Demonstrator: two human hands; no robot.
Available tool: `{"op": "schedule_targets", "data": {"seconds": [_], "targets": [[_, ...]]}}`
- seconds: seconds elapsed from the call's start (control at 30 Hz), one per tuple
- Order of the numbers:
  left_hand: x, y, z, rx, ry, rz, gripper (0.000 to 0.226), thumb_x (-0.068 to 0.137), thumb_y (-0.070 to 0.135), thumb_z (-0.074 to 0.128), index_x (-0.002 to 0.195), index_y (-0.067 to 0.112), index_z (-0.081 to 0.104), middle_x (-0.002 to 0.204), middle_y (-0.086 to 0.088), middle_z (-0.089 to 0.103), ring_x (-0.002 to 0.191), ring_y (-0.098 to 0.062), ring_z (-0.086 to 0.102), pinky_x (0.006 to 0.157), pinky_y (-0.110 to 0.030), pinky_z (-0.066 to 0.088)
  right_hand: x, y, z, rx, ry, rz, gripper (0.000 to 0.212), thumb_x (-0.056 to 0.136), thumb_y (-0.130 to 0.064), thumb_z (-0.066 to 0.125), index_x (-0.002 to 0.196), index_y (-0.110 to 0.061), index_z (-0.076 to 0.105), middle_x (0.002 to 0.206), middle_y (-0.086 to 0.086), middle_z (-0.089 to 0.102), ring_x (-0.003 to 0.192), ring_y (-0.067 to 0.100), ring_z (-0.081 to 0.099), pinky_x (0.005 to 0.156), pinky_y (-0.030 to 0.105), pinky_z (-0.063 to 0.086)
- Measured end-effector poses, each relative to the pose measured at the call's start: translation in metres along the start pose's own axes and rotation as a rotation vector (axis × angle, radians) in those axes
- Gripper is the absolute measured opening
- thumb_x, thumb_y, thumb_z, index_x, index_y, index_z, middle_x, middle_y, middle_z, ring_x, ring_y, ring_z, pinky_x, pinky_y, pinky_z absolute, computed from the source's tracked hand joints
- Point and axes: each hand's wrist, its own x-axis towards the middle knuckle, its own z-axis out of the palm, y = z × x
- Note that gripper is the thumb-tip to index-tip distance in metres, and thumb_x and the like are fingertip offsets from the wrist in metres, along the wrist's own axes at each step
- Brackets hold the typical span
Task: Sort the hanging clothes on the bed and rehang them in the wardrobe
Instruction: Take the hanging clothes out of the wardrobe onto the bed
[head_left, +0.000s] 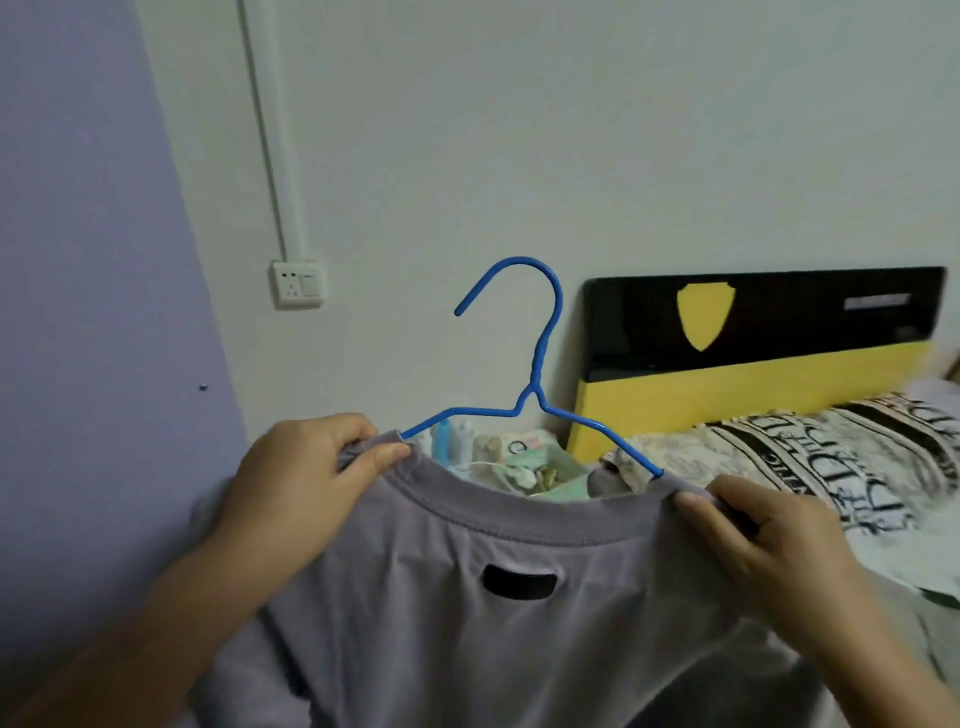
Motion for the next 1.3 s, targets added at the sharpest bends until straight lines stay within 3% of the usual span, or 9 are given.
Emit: {"op": "schedule_targets", "data": {"seconds": [0.17, 0.23, 0.37, 0.5, 0.67, 0.77, 0.97, 1.1, 1.3], "targets": [[0.005, 0.059, 0.063, -0.112, -0.148, 0.122, 0.051, 0.060, 0.071, 0.047, 0.055, 0.021, 0.056, 0.049, 0.004, 0.051, 0.052, -0.014, 0.051, 0.055, -0.033, 0.041, -0.056, 0.053, -0.053, -0.152, 0.068, 0.167, 0.052, 0.081, -0.052, 0.056, 0.050, -0.015, 0.036, 0.039, -0.003, 0.034, 0.043, 0.018, 0.035, 0.043, 0.030, 0.028], [0.004, 0.090, 0.090, -0.159, -0.203, 0.189, 0.051, 0.061, 0.075, 0.054, 0.052, 0.025, 0.054, 0.051, 0.008, 0.055, 0.052, -0.009, 0.052, 0.052, -0.029, 0.039, -0.077, 0.072, -0.075, -0.188, 0.089, 0.257, 0.051, 0.083, -0.050, 0.057, 0.051, -0.014, 0.039, 0.042, -0.002, 0.038, 0.046, 0.021, 0.037, 0.045, 0.032, 0.031], [-0.005, 0.154, 0.143, -0.210, -0.306, 0.268, 0.039, 0.066, 0.056, 0.055, 0.059, 0.019, 0.063, 0.051, 0.000, 0.056, 0.055, -0.008, 0.054, 0.054, -0.024, 0.039, -0.122, 0.112, -0.119, -0.208, 0.148, 0.422, 0.046, 0.084, -0.036, 0.064, 0.051, -0.014, 0.040, 0.043, -0.002, 0.039, 0.048, 0.021, 0.039, 0.048, 0.035, 0.033], [-0.020, 0.216, 0.190, -0.279, -0.410, 0.327, 0.031, 0.074, 0.045, 0.072, 0.053, 0.028, 0.057, 0.052, 0.001, 0.055, 0.059, -0.009, 0.055, 0.055, -0.025, 0.038, -0.160, 0.152, -0.159, -0.236, 0.182, 0.548, 0.046, 0.082, -0.032, 0.065, 0.049, -0.017, 0.037, 0.041, -0.003, 0.036, 0.047, 0.017, 0.037, 0.048, 0.033, 0.028], [-0.034, 0.277, 0.248, -0.342, -0.496, 0.341, 0.019, 0.077, 0.032, 0.071, 0.063, 0.020, 0.067, 0.059, 0.000, 0.063, 0.064, -0.016, 0.058, 0.062, -0.037, 0.045, -0.189, 0.201, -0.194, -0.288, 0.203, 0.671, 0.048, 0.083, -0.034, 0.063, 0.050, -0.016, 0.032, 0.042, -0.001, 0.035, 0.048, 0.016, 0.036, 0.049, 0.033, 0.027], [-0.034, 0.301, 0.283, -0.342, -0.567, 0.342, 0.020, 0.078, 0.034, 0.070, 0.067, 0.017, 0.069, 0.064, 0.001, 0.066, 0.067, -0.014, 0.059, 0.066, -0.037, 0.045, -0.197, 0.227, -0.206, -0.296, 0.212, 0.727, 0.046, 0.083, -0.035, 0.062, 0.051, -0.016, 0.034, 0.043, -0.001, 0.036, 0.049, 0.017, 0.037, 0.050, 0.033, 0.026], [-0.019, 0.341, 0.355, -0.382, -0.663, 0.382, 0.022, 0.079, 0.033, 0.070, 0.060, 0.023, 0.062, 0.059, 0.005, 0.061, 0.063, -0.008, 0.055, 0.058, -0.029, 0.039, -0.195, 0.287, -0.210, -0.308, 0.219, 0.853, 0.046, 0.084, -0.037, 0.061, 0.052, -0.015, 0.038, 0.044, -0.001, 0.039, 0.050, 0.017, 0.039, 0.050, 0.033, 0.026], [0.007, 0.361, 0.415, -0.379, -0.692, 0.433, 0.030, 0.079, 0.037, 0.068, 0.065, 0.011, 0.063, 0.058, -0.004, 0.059, 0.063, -0.018, 0.055, 0.056, -0.031, 0.037, -0.178, 0.331, -0.203, -0.346, 0.237, 0.940, 0.045, 0.086, -0.038, 0.059, 0.053, -0.015, 0.038, 0.046, -0.001, 0.040, 0.050, 0.016, 0.039, 0.050, 0.033, 0.025], [0.042, 0.397, 0.506, -0.440, -0.741, 0.443, 0.022, 0.080, 0.035, 0.069, 0.073, 0.014, 0.067, 0.066, -0.001, 0.066, 0.069, -0.020, 0.059, 0.059, -0.031, 0.042, -0.143, 0.398, -0.189, -0.350, 0.289, 1.091, 0.042, 0.089, -0.035, 0.057, 0.056, -0.015, 0.042, 0.048, -0.003, 0.043, 0.051, 0.015, 0.040, 0.050, 0.032, 0.026]]}}
